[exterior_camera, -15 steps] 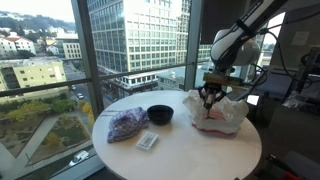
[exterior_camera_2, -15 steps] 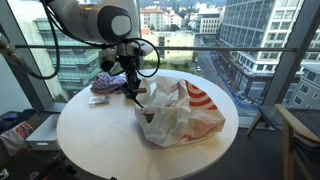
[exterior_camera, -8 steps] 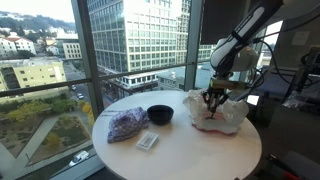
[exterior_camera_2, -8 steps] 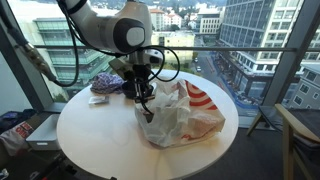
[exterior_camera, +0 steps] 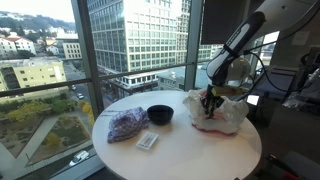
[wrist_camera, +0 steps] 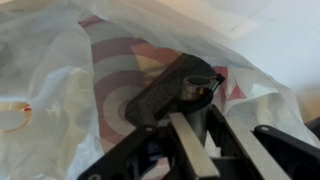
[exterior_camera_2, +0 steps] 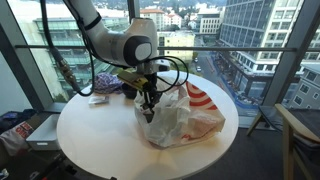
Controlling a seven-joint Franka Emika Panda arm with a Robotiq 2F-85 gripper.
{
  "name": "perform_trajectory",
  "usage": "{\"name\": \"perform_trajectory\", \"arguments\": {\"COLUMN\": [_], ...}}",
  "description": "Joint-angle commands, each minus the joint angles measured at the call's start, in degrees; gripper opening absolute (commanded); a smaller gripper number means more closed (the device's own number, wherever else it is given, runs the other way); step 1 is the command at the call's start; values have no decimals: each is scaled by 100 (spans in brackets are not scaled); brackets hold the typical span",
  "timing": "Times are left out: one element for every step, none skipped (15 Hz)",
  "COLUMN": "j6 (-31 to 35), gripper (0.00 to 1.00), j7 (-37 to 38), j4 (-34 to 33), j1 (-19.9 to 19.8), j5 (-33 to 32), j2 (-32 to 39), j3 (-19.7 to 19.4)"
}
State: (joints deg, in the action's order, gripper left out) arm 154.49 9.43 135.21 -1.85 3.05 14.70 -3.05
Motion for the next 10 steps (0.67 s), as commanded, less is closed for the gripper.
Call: {"name": "perform_trajectory", "arguments": {"j6": [267, 311, 340, 373, 363, 330, 317, 321, 296, 280], "gripper": [15, 15, 15, 15, 24, 55, 56, 62, 68, 77], "j7": [-500, -594, -640, -736, -820, -845, -898, -852, -822, -735], "j4": [-159, -163, -163, -139, -117, -97, -85, -74, -66, -29], "j1": [-127, -151, -147, -127, -102, -56, -50, 1, 29, 75], "j5": [141, 161, 125, 28, -49, -148, -190, -294, -380, -511], "j2": [355, 417, 464, 475, 469, 448, 435, 405, 375, 295], "j3": [88, 114, 116, 113, 107, 69, 69, 9, -30, -91]}}
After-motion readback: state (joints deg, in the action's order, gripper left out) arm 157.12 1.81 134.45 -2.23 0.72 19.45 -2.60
